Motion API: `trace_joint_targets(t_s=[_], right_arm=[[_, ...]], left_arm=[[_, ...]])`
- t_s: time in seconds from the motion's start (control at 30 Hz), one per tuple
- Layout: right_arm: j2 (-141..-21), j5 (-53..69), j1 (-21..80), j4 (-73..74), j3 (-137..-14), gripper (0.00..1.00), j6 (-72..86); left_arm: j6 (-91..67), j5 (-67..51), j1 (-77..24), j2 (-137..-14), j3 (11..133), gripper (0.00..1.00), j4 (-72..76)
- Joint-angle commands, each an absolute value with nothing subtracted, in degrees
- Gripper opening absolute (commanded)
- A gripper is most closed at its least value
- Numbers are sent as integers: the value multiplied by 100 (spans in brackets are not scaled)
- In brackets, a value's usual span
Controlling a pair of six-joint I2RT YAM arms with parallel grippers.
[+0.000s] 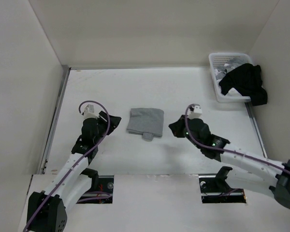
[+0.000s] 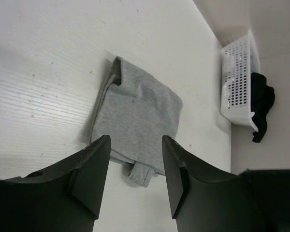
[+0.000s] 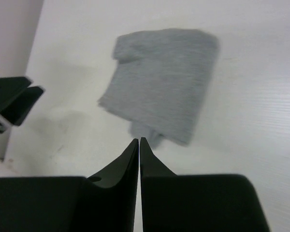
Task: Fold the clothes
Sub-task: Fold the tank top
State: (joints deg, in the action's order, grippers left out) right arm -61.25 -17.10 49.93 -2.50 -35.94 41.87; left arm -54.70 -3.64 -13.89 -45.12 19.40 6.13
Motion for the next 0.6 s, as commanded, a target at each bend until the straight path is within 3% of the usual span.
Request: trace_joint_targets(t_s=[0.0, 0.13, 0.23, 0.37, 0.43, 0.57], right_arm=[[-5057, -2048, 4480, -747, -2771, 10, 3911], [-4123, -1960, 3592, -703, -2102, 26, 4095], [-4104, -1557, 3143, -791, -1890, 29, 4262], [-4953, -522, 3106, -1230, -2292, 9, 3991], [-5700, -81, 3273, -1353, -2722, 1, 3938], [-7458, 395, 3765, -2038, -3671, 0, 3946]], left_arm=[[-5063, -19, -1437, -4588, 1793, 46, 519], [-4887, 307, -1446, -4614, 1688, 50, 308], [-4869, 387, -1498, -4658, 1687, 51, 290], [-4913, 386, -1849, -4667, 1731, 46, 719], [-4948, 491, -2209, -4824, 1810, 34, 1036], [-5062, 703, -2816, -5413, 1977, 9, 1467]])
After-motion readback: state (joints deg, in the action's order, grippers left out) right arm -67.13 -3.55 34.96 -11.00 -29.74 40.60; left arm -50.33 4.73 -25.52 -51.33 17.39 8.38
